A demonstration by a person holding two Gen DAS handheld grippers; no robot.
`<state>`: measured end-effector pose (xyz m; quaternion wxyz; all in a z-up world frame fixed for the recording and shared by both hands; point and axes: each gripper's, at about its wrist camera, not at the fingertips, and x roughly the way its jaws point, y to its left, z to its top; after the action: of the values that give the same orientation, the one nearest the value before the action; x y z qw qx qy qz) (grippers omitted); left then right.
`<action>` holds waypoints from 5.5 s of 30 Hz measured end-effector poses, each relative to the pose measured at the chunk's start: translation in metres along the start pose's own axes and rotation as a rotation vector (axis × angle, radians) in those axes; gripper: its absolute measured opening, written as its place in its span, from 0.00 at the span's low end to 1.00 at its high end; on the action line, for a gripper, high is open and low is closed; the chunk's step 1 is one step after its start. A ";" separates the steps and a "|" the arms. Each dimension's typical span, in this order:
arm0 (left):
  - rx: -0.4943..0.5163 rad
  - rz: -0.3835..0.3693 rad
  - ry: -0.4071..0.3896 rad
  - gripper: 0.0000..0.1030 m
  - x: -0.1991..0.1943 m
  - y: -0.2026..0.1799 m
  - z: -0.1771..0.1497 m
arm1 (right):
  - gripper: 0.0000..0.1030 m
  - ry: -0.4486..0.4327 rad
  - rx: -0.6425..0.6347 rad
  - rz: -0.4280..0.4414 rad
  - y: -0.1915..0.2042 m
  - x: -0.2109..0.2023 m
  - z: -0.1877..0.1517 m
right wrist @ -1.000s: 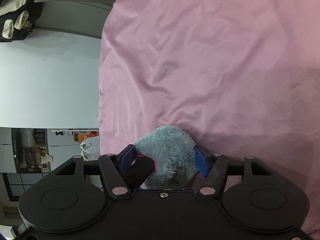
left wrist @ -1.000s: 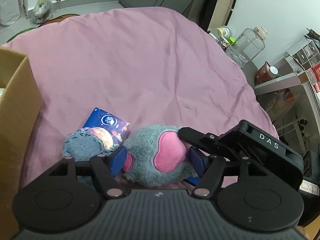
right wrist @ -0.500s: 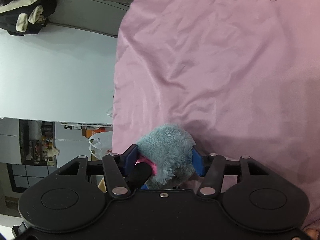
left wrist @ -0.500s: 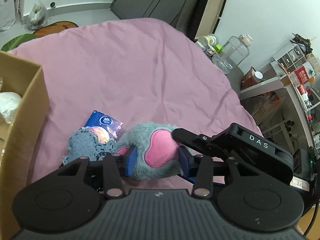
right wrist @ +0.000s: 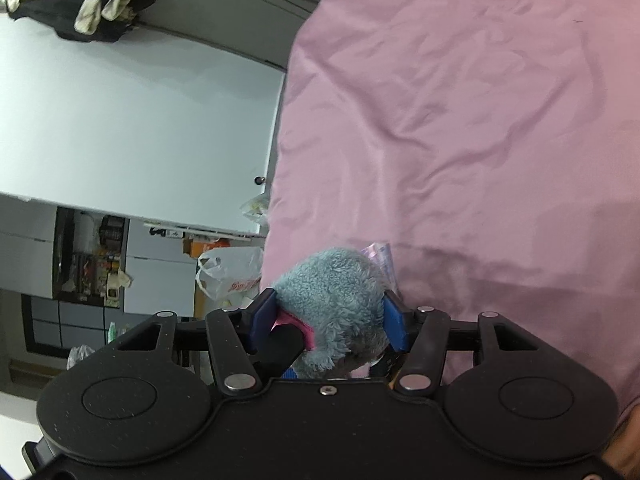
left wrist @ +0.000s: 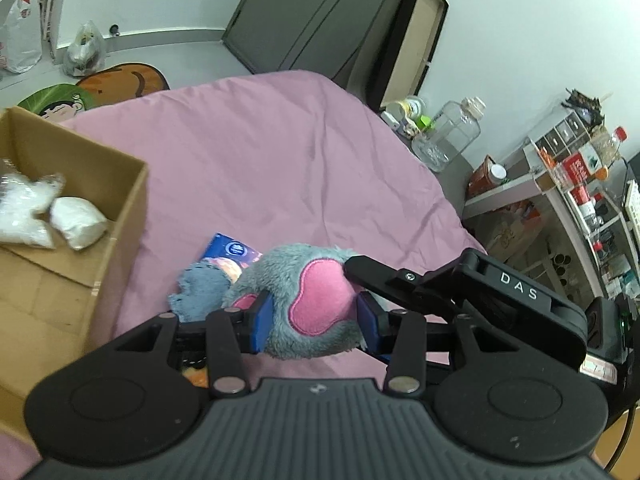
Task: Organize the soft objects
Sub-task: 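Lift the grey plush with the right tool and carry it toward the box, then lower the grey plush into the cardboard box and open the right tool, then raise both tools from the box and move toward the denim plush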
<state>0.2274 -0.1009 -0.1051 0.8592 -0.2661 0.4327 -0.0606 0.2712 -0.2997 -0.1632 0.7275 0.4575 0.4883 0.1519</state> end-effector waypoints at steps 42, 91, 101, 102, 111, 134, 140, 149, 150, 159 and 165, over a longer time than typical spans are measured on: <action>-0.119 0.026 -0.115 0.44 -0.148 0.107 0.009 | 0.53 0.055 -0.150 0.028 0.118 0.032 -0.128; -0.304 0.086 0.027 0.48 -0.082 0.210 0.048 | 0.65 0.121 -0.135 -0.194 0.132 0.132 -0.128; -0.297 0.102 -0.001 0.64 -0.100 0.199 0.048 | 0.71 0.075 -0.160 -0.177 0.141 0.107 -0.129; -0.296 0.107 -0.005 0.68 -0.103 0.197 0.047 | 0.71 0.070 -0.161 -0.176 0.142 0.105 -0.130; -0.254 0.136 -0.031 0.81 -0.128 0.187 0.040 | 0.82 0.022 -0.205 -0.164 0.143 0.076 -0.142; -0.070 0.257 -0.110 0.94 -0.202 0.146 0.013 | 1.00 -0.115 -0.433 -0.165 0.159 -0.009 -0.175; -0.006 0.291 -0.149 1.00 -0.219 0.124 0.004 | 1.00 -0.139 -0.503 -0.180 0.159 -0.033 -0.182; 0.061 0.313 -0.218 1.00 -0.239 0.095 -0.013 | 1.00 -0.165 -0.579 -0.200 0.151 -0.066 -0.193; 0.070 0.313 -0.220 1.00 -0.240 0.091 -0.015 | 1.00 -0.167 -0.584 -0.200 0.150 -0.069 -0.193; 0.107 0.297 -0.237 1.00 -0.252 0.074 -0.030 | 1.00 -0.164 -0.607 -0.153 0.149 -0.099 -0.194; 0.130 0.284 -0.237 1.00 -0.259 0.061 -0.037 | 1.00 -0.183 -0.627 -0.164 0.149 -0.112 -0.197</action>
<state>0.0305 0.0228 0.0305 0.9196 -0.1515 0.3567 0.0652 0.0842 -0.1934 0.0013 0.8834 0.1823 0.3857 0.1941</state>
